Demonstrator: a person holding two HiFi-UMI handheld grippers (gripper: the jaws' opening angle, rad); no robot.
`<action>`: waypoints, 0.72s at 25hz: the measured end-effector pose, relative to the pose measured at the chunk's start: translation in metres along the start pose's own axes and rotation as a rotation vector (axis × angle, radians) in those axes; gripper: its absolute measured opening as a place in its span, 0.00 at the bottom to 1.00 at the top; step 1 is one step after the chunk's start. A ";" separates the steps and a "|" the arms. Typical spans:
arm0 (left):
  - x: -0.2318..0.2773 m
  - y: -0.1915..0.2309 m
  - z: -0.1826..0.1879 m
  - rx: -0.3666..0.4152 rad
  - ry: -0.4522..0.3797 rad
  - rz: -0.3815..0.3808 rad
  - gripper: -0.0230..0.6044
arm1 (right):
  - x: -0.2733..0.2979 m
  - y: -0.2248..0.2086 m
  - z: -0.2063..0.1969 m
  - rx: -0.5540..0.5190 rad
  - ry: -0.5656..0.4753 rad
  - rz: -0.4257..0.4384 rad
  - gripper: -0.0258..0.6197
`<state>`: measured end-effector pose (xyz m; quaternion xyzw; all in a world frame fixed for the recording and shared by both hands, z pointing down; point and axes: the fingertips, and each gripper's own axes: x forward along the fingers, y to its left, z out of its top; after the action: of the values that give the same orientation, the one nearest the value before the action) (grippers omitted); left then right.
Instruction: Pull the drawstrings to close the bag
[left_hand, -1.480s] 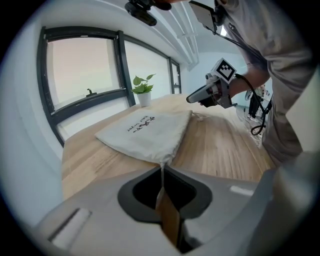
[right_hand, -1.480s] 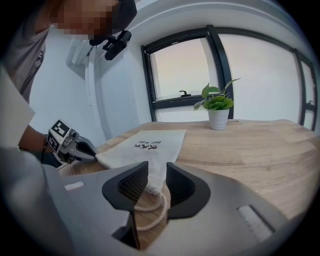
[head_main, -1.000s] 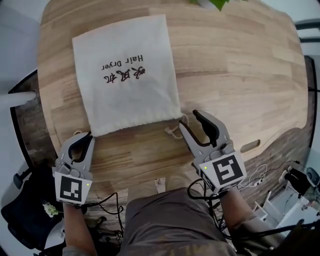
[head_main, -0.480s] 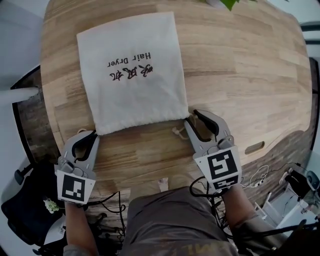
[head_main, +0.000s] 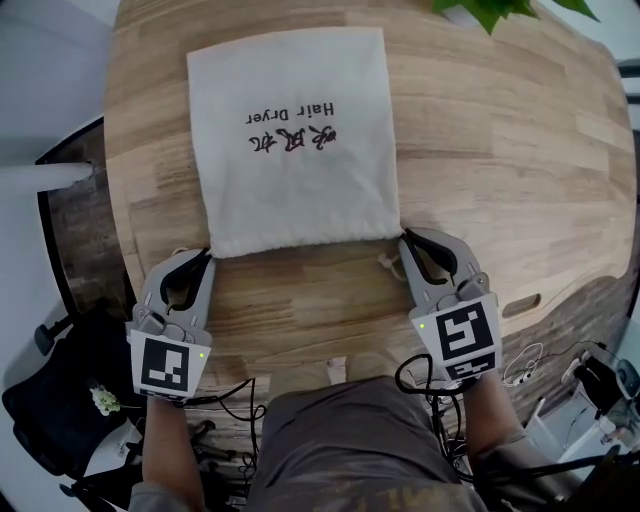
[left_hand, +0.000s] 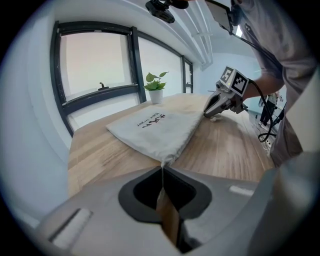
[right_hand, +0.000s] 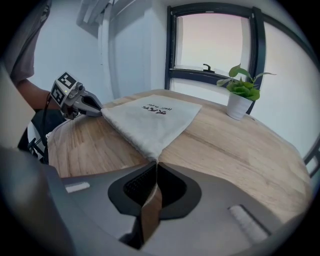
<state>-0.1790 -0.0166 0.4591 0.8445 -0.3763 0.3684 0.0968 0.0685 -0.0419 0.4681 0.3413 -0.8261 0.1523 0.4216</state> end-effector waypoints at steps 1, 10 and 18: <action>-0.001 0.003 -0.003 -0.027 0.004 0.019 0.05 | 0.000 0.001 0.000 -0.002 0.000 0.004 0.10; -0.015 0.028 -0.026 -0.189 0.050 0.136 0.05 | -0.007 -0.012 -0.013 -0.005 0.026 -0.013 0.09; -0.040 0.060 -0.048 -0.238 0.080 0.166 0.05 | -0.015 -0.018 -0.015 -0.039 0.075 -0.034 0.09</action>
<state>-0.2659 -0.0146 0.4590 0.7778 -0.4817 0.3612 0.1803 0.0961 -0.0404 0.4641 0.3412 -0.8067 0.1414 0.4614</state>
